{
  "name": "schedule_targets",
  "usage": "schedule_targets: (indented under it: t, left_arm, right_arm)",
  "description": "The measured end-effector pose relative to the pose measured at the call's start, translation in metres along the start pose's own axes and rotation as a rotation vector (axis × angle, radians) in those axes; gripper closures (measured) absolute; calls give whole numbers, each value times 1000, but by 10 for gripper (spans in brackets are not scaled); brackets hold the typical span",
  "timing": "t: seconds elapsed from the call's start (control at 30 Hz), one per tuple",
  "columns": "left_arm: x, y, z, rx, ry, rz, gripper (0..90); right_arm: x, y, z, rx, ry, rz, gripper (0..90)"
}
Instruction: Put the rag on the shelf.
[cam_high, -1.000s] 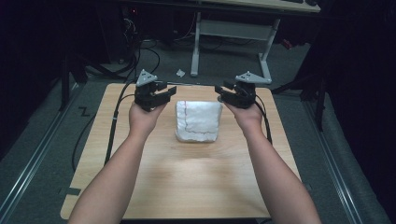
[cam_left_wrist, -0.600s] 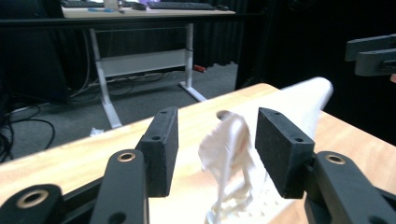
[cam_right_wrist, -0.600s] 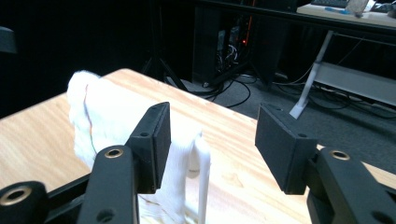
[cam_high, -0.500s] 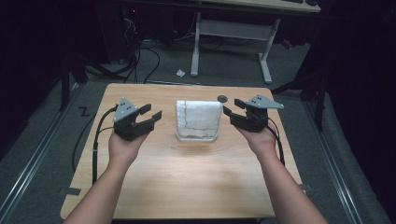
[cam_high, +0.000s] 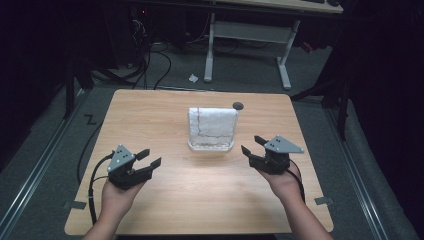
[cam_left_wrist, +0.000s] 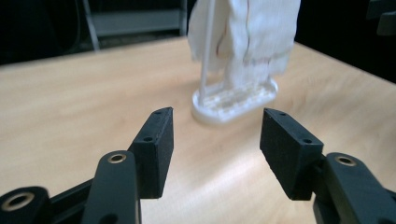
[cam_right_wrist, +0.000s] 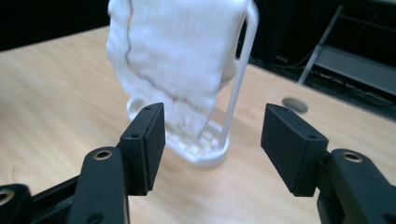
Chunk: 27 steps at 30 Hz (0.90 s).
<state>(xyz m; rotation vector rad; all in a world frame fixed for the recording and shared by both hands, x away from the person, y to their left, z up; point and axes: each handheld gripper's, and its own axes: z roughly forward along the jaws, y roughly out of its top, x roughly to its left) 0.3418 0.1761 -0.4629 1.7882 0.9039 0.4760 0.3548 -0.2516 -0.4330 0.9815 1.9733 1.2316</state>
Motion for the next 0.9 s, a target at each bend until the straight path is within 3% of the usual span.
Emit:
schedule_targets:
  t: [0.13,0.2,0.3,0.43,0.5,0.57,0.9]
  left_arm:
    - [-7,-27,5,68,-21,-7,444]
    - [-11,-41,8,106,-14,12,445]
    - [-17,-55,12,162,-38,14,443]
    - [-30,-62,16,266,-7,81,434]
    - [-31,-63,17,268,-16,79,431]
    - [-30,-63,18,265,-12,81,428]
    - [-26,-66,24,288,-26,48,426]
  right_arm:
    - [9,-25,-2,39,24,35,382]
    - [14,-36,-2,51,29,44,380]
    - [23,-54,-1,81,46,64,366]
    - [35,-84,-3,113,65,86,357]
    - [38,-93,-6,153,73,69,351]
    - [38,-94,-9,143,60,40,358]
    - [29,-101,-2,157,83,71,349]
